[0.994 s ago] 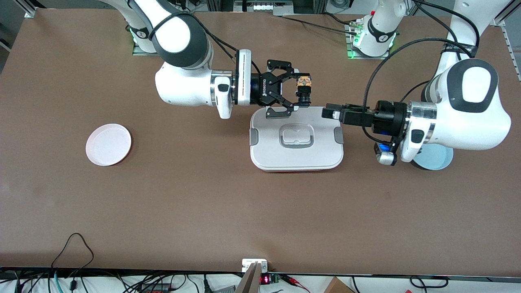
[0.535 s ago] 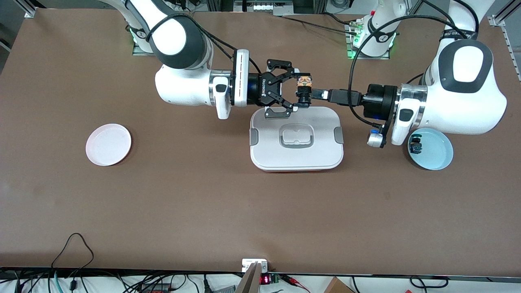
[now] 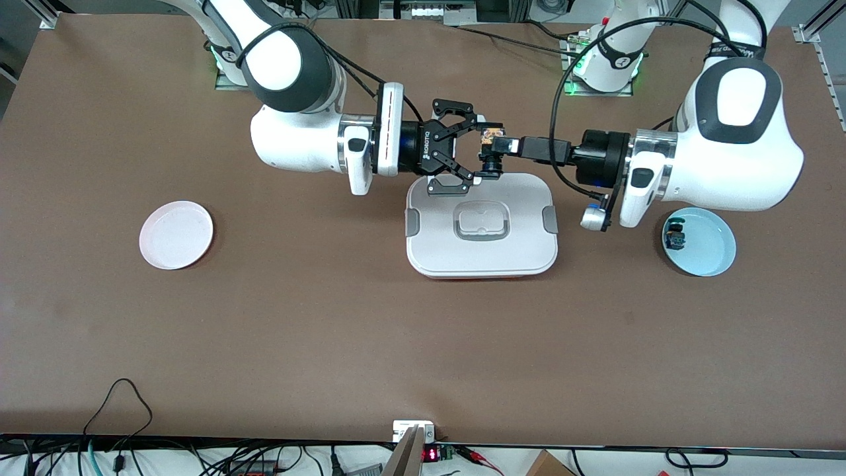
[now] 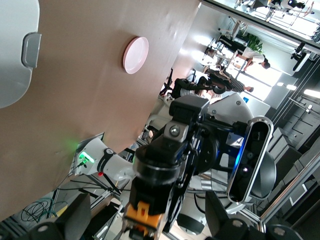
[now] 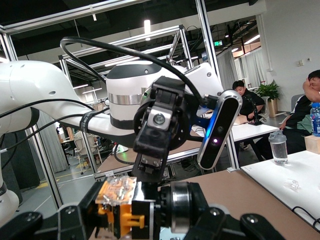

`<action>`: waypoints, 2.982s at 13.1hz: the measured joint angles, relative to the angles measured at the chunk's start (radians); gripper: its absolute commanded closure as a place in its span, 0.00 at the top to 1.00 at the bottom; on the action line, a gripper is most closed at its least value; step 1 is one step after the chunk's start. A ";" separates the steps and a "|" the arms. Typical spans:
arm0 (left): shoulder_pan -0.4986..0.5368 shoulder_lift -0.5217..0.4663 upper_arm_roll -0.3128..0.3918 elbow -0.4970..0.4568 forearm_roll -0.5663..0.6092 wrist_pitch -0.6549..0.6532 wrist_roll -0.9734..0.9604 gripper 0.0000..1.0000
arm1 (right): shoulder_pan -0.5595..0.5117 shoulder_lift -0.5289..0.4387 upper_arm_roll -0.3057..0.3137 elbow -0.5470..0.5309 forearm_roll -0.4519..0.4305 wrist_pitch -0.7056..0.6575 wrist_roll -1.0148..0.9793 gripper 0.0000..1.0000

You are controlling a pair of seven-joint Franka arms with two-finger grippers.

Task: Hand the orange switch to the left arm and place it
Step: 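Grasp the switch with the left gripper while the right gripper opens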

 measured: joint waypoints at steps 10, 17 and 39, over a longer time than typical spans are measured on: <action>0.003 0.001 0.005 -0.011 0.000 0.034 0.000 0.99 | 0.000 0.000 0.000 0.000 0.002 0.005 -0.003 0.01; 0.009 0.001 0.003 -0.012 0.000 0.027 0.000 0.90 | 0.000 -0.002 0.000 0.000 0.003 0.013 -0.003 0.01; 0.030 0.001 0.005 -0.003 -0.005 -0.001 0.013 0.02 | 0.006 -0.016 0.000 0.001 0.042 0.015 -0.005 1.00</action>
